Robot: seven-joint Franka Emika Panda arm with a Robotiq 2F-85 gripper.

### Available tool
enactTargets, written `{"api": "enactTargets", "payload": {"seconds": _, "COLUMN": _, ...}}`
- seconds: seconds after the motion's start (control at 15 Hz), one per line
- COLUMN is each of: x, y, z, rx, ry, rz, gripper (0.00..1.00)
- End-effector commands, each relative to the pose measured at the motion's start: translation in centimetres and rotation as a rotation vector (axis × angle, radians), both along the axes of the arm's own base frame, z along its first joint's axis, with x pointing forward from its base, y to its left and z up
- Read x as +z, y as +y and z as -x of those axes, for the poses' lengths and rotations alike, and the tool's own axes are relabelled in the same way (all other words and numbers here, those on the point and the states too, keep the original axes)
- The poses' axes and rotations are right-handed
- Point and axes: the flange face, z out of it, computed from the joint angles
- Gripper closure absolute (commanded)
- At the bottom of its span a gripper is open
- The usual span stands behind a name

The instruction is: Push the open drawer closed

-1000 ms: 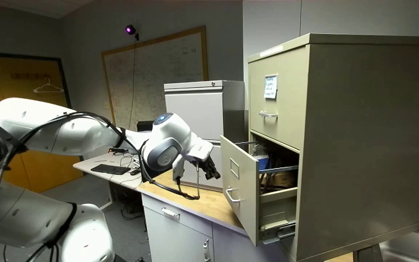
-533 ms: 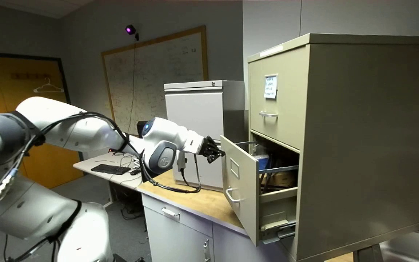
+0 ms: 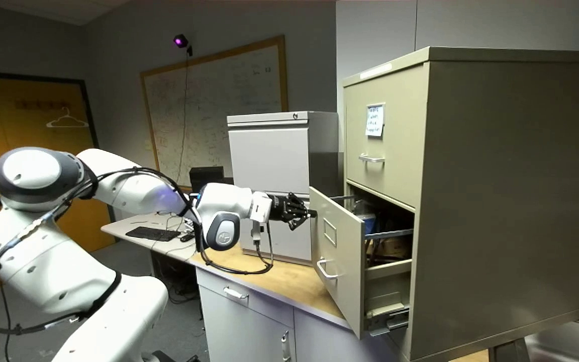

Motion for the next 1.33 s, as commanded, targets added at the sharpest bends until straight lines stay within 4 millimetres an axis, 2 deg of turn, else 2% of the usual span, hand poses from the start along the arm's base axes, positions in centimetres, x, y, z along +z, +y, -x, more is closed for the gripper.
{"api": "enactTargets", "payload": {"seconds": 0.0, "x": -2.7, "y": -1.2, "z": -0.1, "rx": -0.155, "ry": 0.015, "rz": 0.068, "gripper": 1.0}}
{"api": "enactTargets", "payload": {"seconds": 0.2, "x": -6.2, "y": -1.3, "z": -1.0, "rx": -0.262, "ry": 0.05, "rz": 0.126, "gripper": 1.0}}
{"api": "enactTargets", "payload": {"seconds": 0.53, "x": -11.3, "y": -2.8, "z": -4.8, "rx": -0.398, "ry": 0.123, "rz": 0.231, "gripper": 1.0}}
{"api": "enactTargets", "payload": {"seconds": 0.73, "x": -11.9, "y": -2.7, "z": -6.4, "rx": -0.425, "ry": 0.133, "rz": 0.256, "gripper": 1.0}}
{"api": "enactTargets", "payload": {"seconds": 0.93, "x": -11.6, "y": -2.0, "z": -7.9, "rx": -0.435, "ry": 0.098, "rz": 0.245, "gripper": 0.99}}
{"api": "enactTargets", "payload": {"seconds": 1.27, "x": -11.5, "y": -0.4, "z": -8.8, "rx": -0.385, "ry": 0.088, "rz": 0.228, "gripper": 1.0}}
